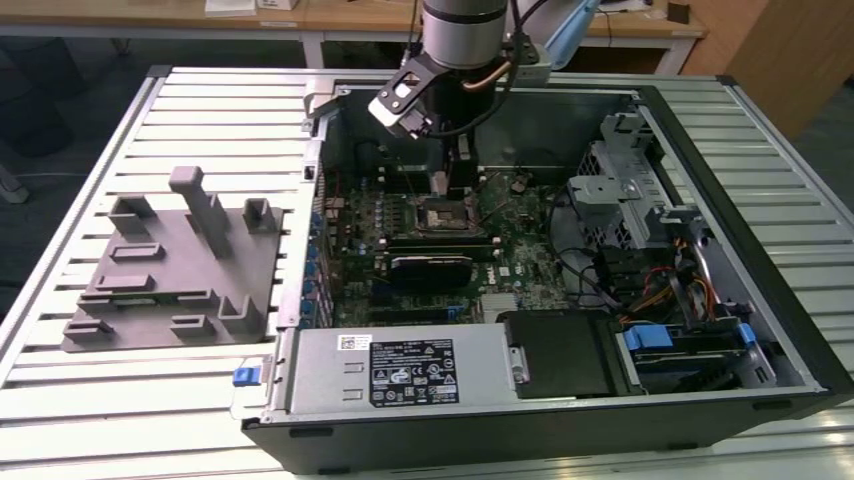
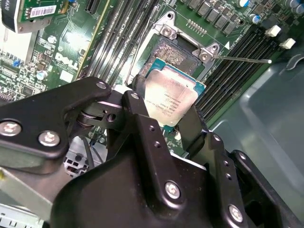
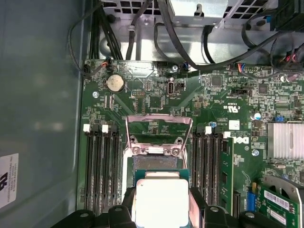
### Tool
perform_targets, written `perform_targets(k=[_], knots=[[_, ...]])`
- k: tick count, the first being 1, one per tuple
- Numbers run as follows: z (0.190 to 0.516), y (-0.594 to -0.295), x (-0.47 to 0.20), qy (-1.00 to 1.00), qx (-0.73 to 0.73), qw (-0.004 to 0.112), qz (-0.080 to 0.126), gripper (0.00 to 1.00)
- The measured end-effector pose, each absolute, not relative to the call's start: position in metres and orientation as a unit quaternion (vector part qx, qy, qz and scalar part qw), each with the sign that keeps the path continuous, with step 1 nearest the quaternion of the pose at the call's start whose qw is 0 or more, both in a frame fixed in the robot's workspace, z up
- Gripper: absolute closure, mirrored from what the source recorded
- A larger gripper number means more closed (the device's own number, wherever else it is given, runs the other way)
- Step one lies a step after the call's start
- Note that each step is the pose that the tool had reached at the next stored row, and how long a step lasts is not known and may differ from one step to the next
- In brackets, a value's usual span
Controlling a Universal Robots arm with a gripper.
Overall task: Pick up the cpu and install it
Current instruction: 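Place the cpu into insertion slot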
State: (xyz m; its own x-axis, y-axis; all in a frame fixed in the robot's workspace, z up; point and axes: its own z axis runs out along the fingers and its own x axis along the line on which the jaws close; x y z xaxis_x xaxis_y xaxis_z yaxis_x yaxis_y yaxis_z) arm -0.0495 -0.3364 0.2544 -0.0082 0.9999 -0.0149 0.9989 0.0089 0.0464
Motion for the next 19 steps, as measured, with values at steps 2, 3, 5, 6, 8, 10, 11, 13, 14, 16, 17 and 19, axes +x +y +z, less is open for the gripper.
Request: perform_targets(k=[2,3,5,6,8,10,11,13,14,16,17,19], knots=[[0.2519,-0.3364,-0.0495,0.71,0.704,0.022,0.011,0.47],[0.2508,-0.3364,-0.0495,0.71,0.704,0.022,0.011,0.47],[0.2486,-0.3364,-0.0495,0.71,0.704,0.022,0.011,0.47],[0.2476,-0.3364,-0.0495,0.71,0.704,0.022,0.011,0.47],[0.2462,-0.3364,-0.0495,0.71,0.704,0.022,0.011,0.47],[0.2457,-0.3364,-0.0495,0.71,0.704,0.022,0.011,0.47],[0.2456,-0.3364,-0.0495,0.71,0.704,0.022,0.011,0.47],[0.2452,-0.3364,-0.0495,0.71,0.704,0.022,0.011,0.47],[0.2452,-0.3364,-0.0495,0.71,0.704,0.022,0.011,0.47],[0.2452,-0.3364,-0.0495,0.71,0.704,0.022,0.011,0.47],[0.2451,-0.3364,-0.0495,0.71,0.704,0.022,0.011,0.47],[0.2445,-0.3363,-0.0495,0.709,0.705,0.022,0.011,0.47]])
